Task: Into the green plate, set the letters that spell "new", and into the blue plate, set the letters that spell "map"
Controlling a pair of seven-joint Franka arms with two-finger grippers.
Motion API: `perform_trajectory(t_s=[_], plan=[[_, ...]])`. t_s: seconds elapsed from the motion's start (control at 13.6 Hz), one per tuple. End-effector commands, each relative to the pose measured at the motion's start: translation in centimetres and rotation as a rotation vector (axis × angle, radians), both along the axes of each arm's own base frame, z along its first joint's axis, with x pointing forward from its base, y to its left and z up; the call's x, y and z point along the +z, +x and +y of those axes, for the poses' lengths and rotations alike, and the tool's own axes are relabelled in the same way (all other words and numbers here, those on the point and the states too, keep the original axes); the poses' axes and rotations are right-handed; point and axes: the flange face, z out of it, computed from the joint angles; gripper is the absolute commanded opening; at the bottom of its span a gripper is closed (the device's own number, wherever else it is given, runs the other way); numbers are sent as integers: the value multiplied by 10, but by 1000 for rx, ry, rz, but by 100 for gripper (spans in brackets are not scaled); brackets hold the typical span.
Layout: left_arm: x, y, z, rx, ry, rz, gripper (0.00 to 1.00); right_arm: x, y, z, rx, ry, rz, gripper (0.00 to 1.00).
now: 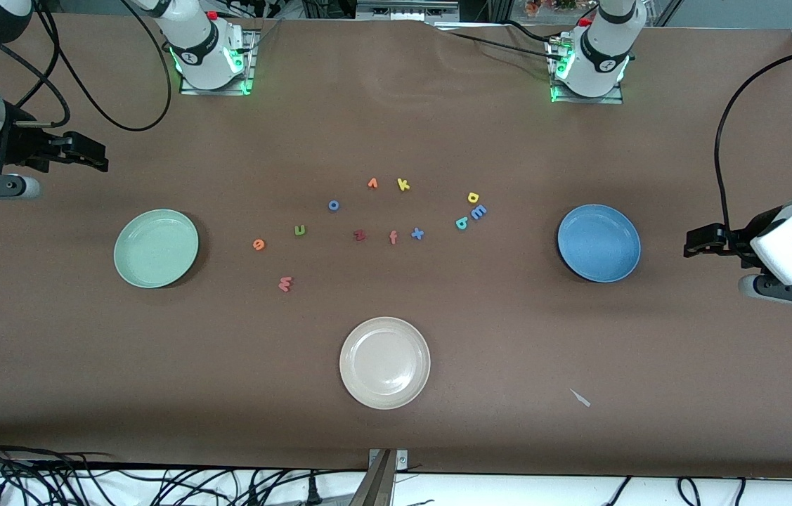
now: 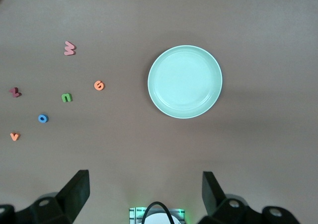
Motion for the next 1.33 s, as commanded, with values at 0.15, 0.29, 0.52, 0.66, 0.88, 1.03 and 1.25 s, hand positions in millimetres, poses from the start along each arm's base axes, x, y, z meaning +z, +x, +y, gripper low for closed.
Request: perform_trajectory(t_s=[0.15,0.29,0.52,0.66,0.88,1.03,1.25], plan=[[7,-4,-3,-12,21,-9,100,5,2,-1,-4,-4,-9,100],[7,-4,-5,-12,22,-10,100,5,2,-1,-4,-5,-7,100],[7,-4,-5,-12,21,-10,100,5,1,0,-4,-5,-7,100],[7,-4,-5,-13,19,-7,100,5,1,0,-3,-4,-7,100],[13,-3,-4,-11,19,-19,100,5,1,0,-3,-3,-7,100],[13,-3,-2,-8,20,-19,100,5,1,0,-3,-3,-6,100],[13,-3,-3,-8,19,-21,100,4,1,0,-3,-3,-3,100]])
